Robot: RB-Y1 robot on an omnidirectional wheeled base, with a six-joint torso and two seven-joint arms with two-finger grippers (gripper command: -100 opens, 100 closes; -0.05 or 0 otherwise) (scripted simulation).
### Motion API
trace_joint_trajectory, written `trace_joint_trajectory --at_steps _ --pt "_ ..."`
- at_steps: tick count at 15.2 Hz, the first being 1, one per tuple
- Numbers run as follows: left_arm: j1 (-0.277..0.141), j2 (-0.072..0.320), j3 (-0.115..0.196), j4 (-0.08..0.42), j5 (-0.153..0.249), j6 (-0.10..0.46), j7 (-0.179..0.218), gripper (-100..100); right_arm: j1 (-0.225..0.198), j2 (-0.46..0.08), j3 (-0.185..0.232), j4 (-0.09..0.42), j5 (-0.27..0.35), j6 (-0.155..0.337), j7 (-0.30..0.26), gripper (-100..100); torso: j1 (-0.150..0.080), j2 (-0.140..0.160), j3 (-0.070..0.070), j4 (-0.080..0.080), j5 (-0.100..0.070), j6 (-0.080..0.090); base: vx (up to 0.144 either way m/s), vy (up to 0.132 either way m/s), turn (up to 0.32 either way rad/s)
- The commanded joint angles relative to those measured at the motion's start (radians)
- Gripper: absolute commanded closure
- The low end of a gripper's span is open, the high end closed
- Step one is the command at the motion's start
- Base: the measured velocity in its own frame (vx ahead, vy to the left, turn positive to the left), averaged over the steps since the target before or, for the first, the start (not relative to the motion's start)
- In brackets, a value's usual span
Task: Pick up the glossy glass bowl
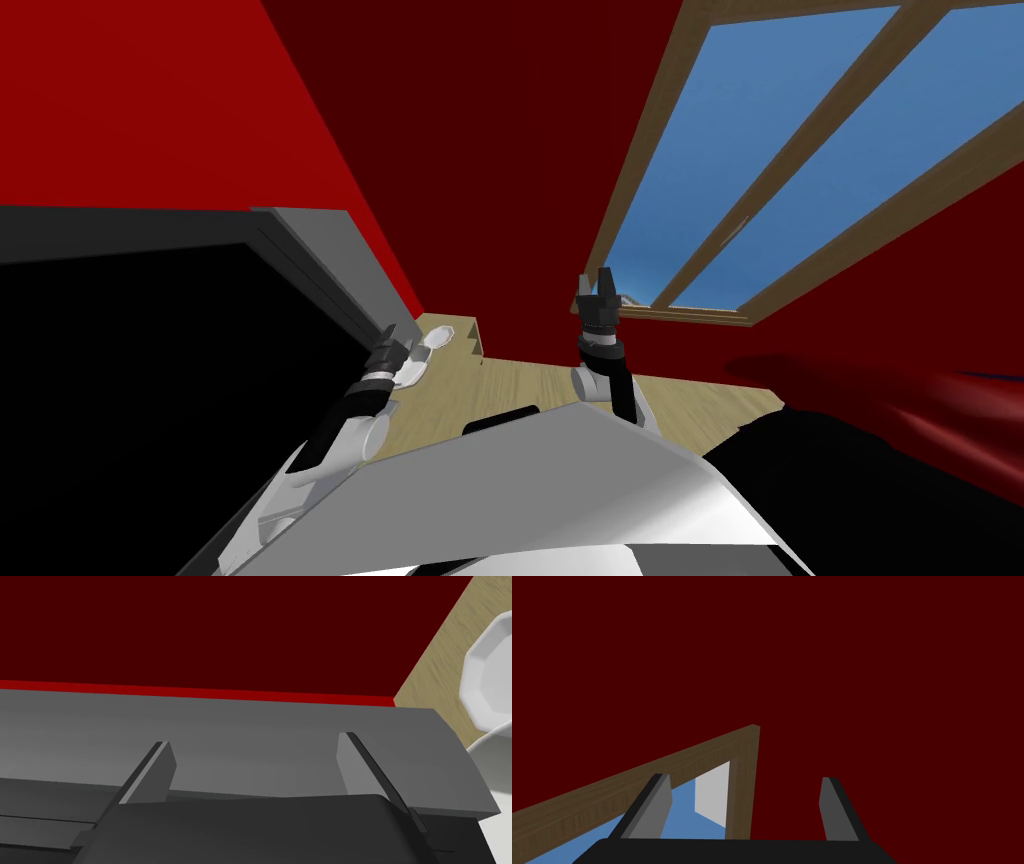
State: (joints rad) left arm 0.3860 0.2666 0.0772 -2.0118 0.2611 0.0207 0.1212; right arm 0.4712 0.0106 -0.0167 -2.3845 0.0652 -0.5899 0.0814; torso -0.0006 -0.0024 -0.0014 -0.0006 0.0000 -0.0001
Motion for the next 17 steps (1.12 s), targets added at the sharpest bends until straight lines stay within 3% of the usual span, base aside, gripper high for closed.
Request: trace_joint_trajectory --at_steps 1,14,17 --pt "-0.002 0.0 0.002 0.011 0.007 0.05 0.013 -100 0.0 0.0 0.0 0.0 0.0 0.0 0.0 0 0.0 0.0 0.0 0.0 0.0 0.0 0.033 -0.015 0.032" --pt "-0.029 0.02 0.028 0.084 0.054 0.252 0.083 -100 0.0 0.0 0.0 0.0 0.0 0.0 0.0 0 0.0 0.0 0.0 0.0 0.0 0.0 0.024 -0.009 0.021" --pt "-0.042 0.027 0.041 0.12 0.077 0.328 0.118 -100 0.0 0.0 0.0 0.0 0.0 0.0 0.0 0 0.0 0.0 0.0 0.0 0.0 0.0 0.027 -0.008 0.031"
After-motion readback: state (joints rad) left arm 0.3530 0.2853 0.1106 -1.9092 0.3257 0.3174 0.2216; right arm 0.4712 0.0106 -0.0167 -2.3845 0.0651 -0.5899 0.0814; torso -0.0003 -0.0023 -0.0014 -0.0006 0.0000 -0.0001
